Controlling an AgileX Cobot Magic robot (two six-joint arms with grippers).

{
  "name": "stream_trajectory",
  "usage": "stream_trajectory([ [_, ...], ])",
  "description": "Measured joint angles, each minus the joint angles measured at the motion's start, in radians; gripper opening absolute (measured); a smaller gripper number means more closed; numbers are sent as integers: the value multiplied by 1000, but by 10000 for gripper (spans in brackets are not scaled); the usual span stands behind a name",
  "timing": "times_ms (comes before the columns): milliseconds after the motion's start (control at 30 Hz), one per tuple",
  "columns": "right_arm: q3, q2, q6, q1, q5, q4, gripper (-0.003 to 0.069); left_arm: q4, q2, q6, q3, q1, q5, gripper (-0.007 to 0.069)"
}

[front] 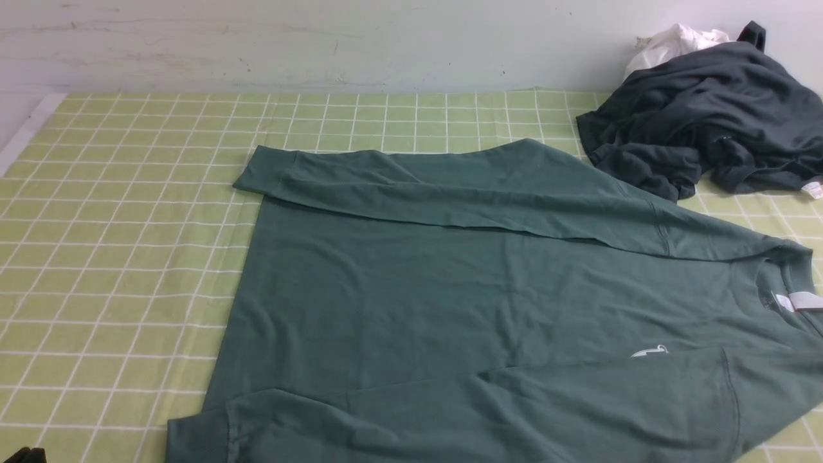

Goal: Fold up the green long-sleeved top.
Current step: Use the left arm to clamp the cuff closest to it

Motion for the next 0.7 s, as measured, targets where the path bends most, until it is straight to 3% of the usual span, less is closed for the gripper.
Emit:
stream_trajectory([
  [100, 1, 0, 0, 0, -23, -4, -10, 3, 0, 12, 0, 0, -132, -3],
  [200, 7, 0, 0, 0, -148, -9, -10, 7, 0, 14, 0, 0, -328, -3],
  [300, 7, 0, 9, 0, -373, -9, -10, 7, 0, 11, 0, 0, -540, -3],
  [400, 7, 0, 52, 0, -558, -3, -10, 7, 0, -4, 0, 0, -659, -3],
  [533, 7, 0, 140, 0, -796, 10, -10, 6, 0, -129, 0, 0, -862, -3],
  [700, -20, 31, 169, 0, -899, 1, -10, 11, 24, -343, -68, 0, -898, -3],
])
